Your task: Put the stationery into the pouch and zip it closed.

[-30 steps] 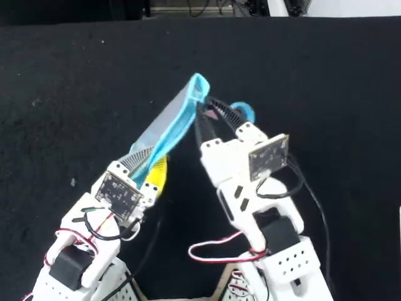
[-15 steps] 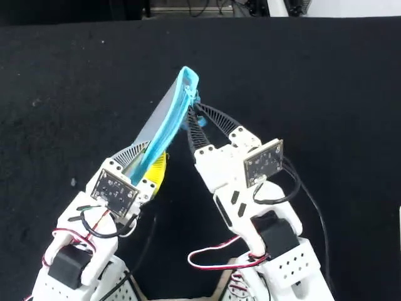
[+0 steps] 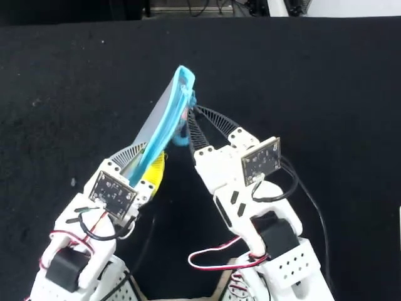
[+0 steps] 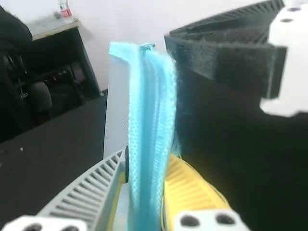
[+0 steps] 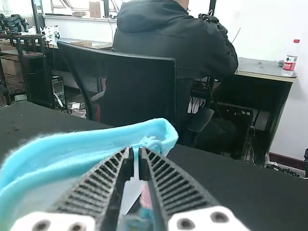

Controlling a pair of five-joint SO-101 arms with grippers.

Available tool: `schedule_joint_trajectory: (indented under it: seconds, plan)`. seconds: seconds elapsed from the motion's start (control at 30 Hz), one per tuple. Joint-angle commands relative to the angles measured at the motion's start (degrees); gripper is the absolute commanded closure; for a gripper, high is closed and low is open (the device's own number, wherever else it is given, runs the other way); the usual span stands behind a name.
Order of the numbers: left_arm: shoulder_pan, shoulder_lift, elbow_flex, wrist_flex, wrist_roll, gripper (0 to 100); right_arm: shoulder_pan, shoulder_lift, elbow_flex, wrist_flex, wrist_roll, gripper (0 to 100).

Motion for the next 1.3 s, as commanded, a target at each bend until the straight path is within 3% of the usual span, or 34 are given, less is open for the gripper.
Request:
schedule_joint_trajectory:
  seconds: [0.0, 0.27, 0.77, 1.0, 1.27]
  plan:
    - [-0.7, 0.1, -6.7, 7.3, -0.4, 89, -0.6, -1.2, 0.2, 0.3, 0.5, 98.4]
    - [-0.7, 0.1, -10.5, 11.7, -0.4, 89, -0.7, -1.2, 1.8, 0.2, 0.5, 98.3]
    - [-0.7, 0.3, -5.4, -2.1, 0.1, 83, -0.7, -1.2, 1.8, 0.2, 0.5, 98.3]
    - [-0.7, 0.2, -5.5, -4.1, 0.1, 84, -0.7, -1.2, 1.8, 0.2, 0.6, 98.3]
    - [-0.1, 0.1, -5.2, -0.8, -0.3, 97, -2.5, -1.2, 1.8, 0.3, 0.6, 98.2]
